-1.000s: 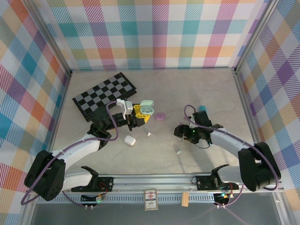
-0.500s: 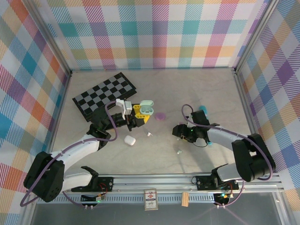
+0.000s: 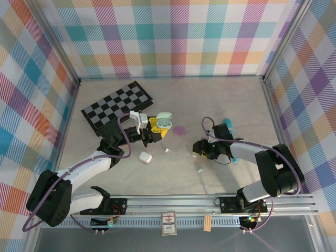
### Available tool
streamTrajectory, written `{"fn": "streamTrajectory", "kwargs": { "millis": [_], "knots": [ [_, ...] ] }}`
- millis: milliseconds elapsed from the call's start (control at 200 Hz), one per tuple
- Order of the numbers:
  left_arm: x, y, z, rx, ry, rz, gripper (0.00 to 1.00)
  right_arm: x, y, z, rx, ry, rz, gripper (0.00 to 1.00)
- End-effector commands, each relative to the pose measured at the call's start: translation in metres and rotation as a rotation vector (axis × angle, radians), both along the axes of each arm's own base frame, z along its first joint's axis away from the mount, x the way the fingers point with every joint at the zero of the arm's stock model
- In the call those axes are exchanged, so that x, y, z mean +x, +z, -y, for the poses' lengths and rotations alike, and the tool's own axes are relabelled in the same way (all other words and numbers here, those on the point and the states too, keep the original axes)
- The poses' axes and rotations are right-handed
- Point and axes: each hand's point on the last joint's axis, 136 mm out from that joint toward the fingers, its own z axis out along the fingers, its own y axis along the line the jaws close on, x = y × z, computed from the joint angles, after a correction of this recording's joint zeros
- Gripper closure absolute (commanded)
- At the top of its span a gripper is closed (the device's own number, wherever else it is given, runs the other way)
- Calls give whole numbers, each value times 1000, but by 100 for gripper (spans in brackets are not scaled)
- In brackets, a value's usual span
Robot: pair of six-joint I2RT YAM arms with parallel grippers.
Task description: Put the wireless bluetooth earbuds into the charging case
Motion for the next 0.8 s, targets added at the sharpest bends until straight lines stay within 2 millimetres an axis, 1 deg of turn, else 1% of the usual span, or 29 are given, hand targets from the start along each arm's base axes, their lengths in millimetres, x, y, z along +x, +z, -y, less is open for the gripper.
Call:
{"fn": "streamTrajectory", "kwargs": {
  "millis": [0, 165, 270, 380, 505, 650, 795],
  "knots": [
    [-8, 14, -5, -26, -15, 62, 63, 5, 1, -2, 8, 18, 6, 49],
    [-6, 12, -5, -22, -6, 59, 63, 2, 3, -1, -13, 36, 3, 49],
    [-1, 9, -5, -15, 16, 58, 63, 0, 8, 7, -122, 42, 40, 49],
    [10, 2, -9, -8, 60, 55, 63, 1, 15, 16, -261, 57, 92, 49],
    [24, 4, -19, -36, 103, 64, 63, 4, 23, 23, -412, 92, 165, 49],
    [40, 7, -33, -56, 161, 73, 63, 5, 28, 21, -572, 171, 240, 49],
    [58, 11, -55, -72, 231, 81, 63, 6, 26, 17, -724, 251, 289, 49]
  ]
}}
